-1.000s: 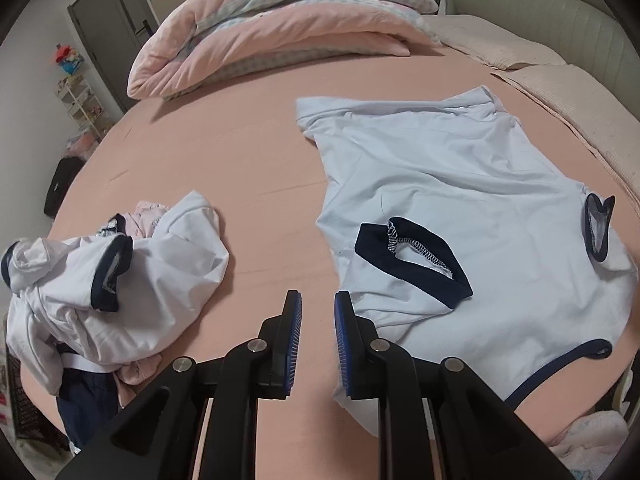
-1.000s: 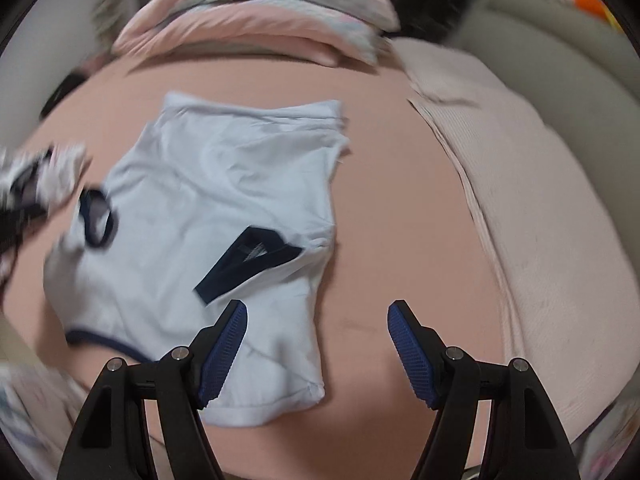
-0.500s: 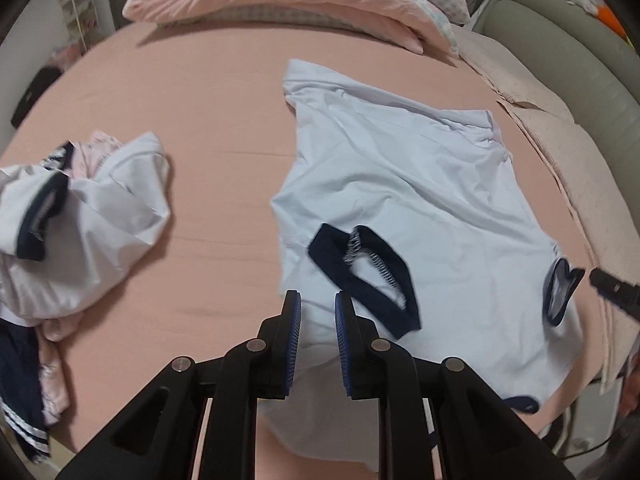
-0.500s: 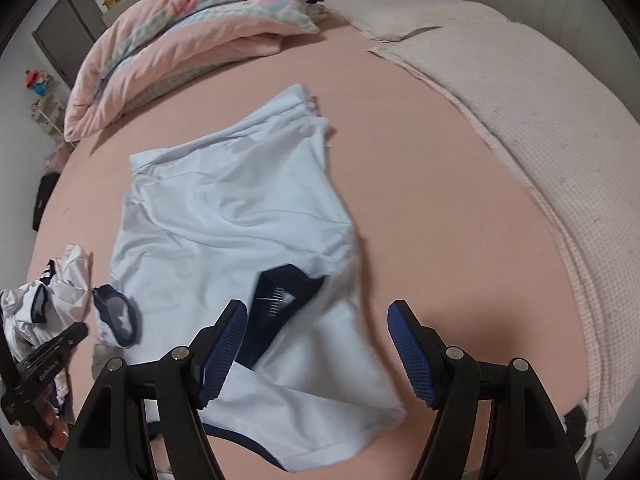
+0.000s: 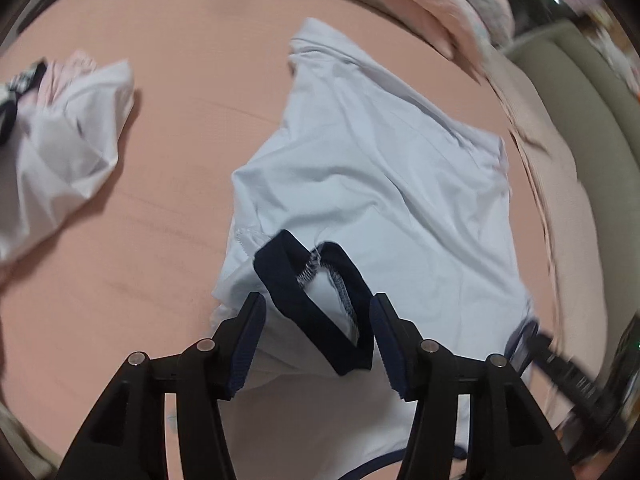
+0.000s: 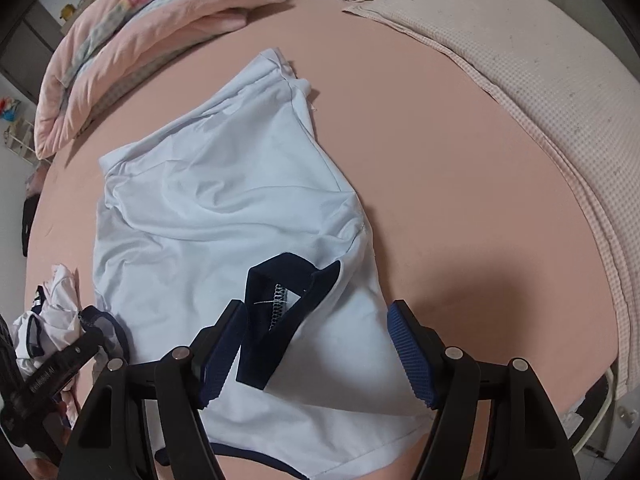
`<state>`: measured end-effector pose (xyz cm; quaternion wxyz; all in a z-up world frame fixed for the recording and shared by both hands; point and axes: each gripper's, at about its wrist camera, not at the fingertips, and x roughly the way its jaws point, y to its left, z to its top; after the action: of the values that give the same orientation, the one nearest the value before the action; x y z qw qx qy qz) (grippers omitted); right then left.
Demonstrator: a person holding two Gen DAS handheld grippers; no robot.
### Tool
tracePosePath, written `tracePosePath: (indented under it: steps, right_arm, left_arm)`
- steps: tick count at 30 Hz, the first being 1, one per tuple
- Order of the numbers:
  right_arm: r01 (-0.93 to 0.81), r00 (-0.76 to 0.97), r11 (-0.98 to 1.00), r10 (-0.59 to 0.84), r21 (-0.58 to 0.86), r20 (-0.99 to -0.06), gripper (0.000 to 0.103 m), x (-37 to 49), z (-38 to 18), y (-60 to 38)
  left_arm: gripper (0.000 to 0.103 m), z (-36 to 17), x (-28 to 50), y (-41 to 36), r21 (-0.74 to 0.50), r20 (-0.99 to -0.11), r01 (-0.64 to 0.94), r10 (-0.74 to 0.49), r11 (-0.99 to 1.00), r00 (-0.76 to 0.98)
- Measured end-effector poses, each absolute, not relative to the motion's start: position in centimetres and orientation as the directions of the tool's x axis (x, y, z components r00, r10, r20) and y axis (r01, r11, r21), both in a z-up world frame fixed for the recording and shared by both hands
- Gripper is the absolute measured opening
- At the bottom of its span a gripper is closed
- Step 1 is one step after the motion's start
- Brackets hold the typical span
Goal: Fold clothes
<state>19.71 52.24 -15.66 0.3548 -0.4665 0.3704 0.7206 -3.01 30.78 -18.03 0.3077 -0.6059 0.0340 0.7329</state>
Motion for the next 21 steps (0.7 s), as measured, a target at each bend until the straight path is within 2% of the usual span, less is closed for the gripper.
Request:
tracePosePath:
  steps: [5,8,11,16,18,21]
  right_arm:
    - [-0.862,-0.265,-0.483,0.174,0.152,-0.949,0.04,19.1,-16.5,51.9]
    - [-0.862,-0.267,-0.484,0.174,0.154,-0.948,0.03,19.3,-16.8,51.6]
    - [-0.862,-0.268,-0.484,0.179,0.153,-0.947,0.022,19.6,-17.2,51.7]
    - [-0.866,-0.322,-0.447,0.153,0.225,-0.934,0.013,20.8,-17.9,52.5]
    - [-0.858,-0.354,-0.444,0.144,0.259,-0.924,0.013,21.2,-17.8,52.7]
    - [-0.826,-0.416,-0.468,0.13,0.314,-0.9,0.013,21.2,-17.2,52.5]
  left_arm:
    - [0.051,-18.8,-3.2,30.5,-0.334,-0.915,-0.441,0.399,-0.833,-0.062]
    - [0.051,-19.3,-3.3,30.3,-0.339,-0.917,-0.414,0.395,-0.845,-0.055]
    - [0.041,-19.1,-3.0,30.0,-0.334,-0.912,-0.432,0.403,-0.838,-0.077]
    - [0.014,-19.2,-3.0,29.7,-0.331,-0.909,-0.459,0.408,-0.825,-0.078]
    - [0.008,-18.9,-2.8,29.7,-0.338,-0.902,-0.474,0.423,-0.813,-0.083]
    - [0.006,-18.3,-2.3,30.1,-0.334,-0.894,-0.517,0.439,-0.788,-0.092]
